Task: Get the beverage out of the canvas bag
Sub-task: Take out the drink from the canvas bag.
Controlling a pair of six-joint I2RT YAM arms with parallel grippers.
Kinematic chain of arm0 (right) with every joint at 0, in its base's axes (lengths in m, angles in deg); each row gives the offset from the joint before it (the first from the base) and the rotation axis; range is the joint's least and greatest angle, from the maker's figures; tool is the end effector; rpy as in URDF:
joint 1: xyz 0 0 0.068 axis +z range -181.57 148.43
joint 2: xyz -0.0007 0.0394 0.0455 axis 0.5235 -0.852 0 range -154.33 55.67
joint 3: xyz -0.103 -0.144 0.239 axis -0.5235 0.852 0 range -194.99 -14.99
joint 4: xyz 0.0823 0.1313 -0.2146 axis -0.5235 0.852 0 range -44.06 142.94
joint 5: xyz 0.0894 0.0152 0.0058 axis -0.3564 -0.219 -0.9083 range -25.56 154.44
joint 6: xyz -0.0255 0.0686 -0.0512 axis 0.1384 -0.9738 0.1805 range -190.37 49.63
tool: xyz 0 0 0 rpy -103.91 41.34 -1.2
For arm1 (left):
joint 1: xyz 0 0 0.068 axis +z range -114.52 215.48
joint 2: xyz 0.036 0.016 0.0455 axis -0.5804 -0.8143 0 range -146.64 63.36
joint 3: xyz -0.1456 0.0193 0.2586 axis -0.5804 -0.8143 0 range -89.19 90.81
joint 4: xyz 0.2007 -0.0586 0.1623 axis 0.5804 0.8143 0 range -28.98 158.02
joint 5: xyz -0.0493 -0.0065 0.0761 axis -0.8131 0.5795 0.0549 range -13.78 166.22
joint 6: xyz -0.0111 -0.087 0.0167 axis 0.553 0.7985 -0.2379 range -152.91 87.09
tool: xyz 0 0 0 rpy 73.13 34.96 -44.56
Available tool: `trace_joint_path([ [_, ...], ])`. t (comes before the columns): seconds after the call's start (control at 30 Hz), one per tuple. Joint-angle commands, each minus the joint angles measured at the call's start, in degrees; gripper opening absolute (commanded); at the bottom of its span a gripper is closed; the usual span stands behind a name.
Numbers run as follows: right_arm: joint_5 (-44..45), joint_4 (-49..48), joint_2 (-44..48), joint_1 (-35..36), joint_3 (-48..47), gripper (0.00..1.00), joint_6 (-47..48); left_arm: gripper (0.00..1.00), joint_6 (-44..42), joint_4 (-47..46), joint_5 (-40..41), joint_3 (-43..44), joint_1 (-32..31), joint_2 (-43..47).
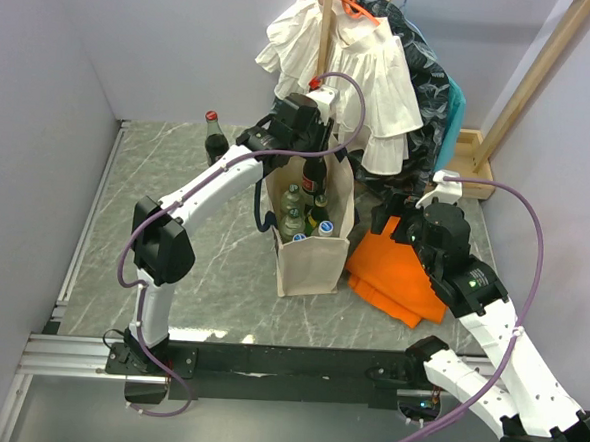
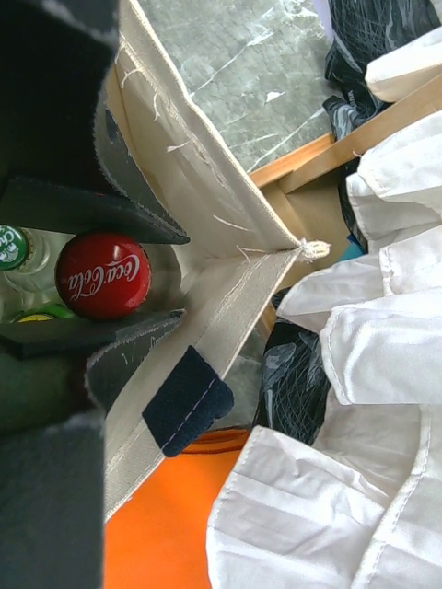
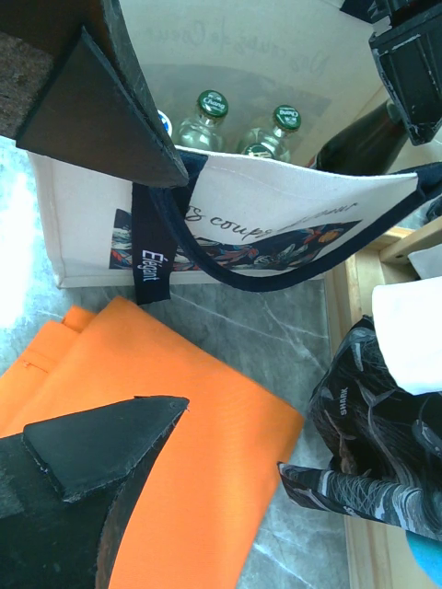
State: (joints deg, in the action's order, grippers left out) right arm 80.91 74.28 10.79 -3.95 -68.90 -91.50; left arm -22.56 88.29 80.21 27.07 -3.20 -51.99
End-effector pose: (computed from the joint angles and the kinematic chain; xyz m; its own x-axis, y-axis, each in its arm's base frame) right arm 0.1812 0.0695 0.3661 -0.3482 0.2079 -0.9141 -0.0879 0.9636 0.2526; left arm 0.4162 -0.3261 0.3709 -0.4443 0.1261 -0.8870 0.5031 0.8543 -0.1306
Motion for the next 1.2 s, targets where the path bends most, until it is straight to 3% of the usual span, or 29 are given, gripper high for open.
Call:
trace_joint_path([
  [0.0, 0.58, -1.36, 0.41, 0.16, 0.30, 1.00, 0.65, 0.41, 0.72, -1.60, 0.05, 1.33, -0.35, 2.41],
  [0.1, 0.49, -1.27, 0.41, 0.07, 0.30, 1.00, 0.56, 0.41, 0.81, -1.86, 0.14, 0.98, -0.35, 2.50],
  [0.13, 0.49, -1.35, 0.50, 0.16, 0.30, 1.00, 0.47, 0.35, 0.73, -1.87, -0.03, 0.98, -0.35, 2.50],
  [0.2, 0.49, -1.36, 0.59, 0.16, 0.38, 1.00, 0.56, 0.34, 0.81, -1.69, 0.05, 1.33, -0.35, 2.32],
  [0.3, 0.67, -1.36, 0.67, 0.07, 0.38, 1.00, 0.56, 0.20, 0.90, -1.43, -0.21, 1.59, -0.44, 2.06],
  [0.33, 0.58, -1.36, 0.59, 0.16, 0.38, 1.00, 0.56, 0.10, 0.90, -1.17, -0.12, 1.94, -0.35, 1.80],
  [0.43, 0.76, -1.18, 0.59, 0.16, 0.30, 1.00, 0.56, 0.01, 0.90, -0.02, 0.05, 3.26, -0.44, 1.10],
  [1.17, -0.65, -1.53, 1.20, 0.07, 0.38, 1.00, 0.56, 0.01, -4.55, 0.95, 2.08, 10.82, -1.14, 6.63],
])
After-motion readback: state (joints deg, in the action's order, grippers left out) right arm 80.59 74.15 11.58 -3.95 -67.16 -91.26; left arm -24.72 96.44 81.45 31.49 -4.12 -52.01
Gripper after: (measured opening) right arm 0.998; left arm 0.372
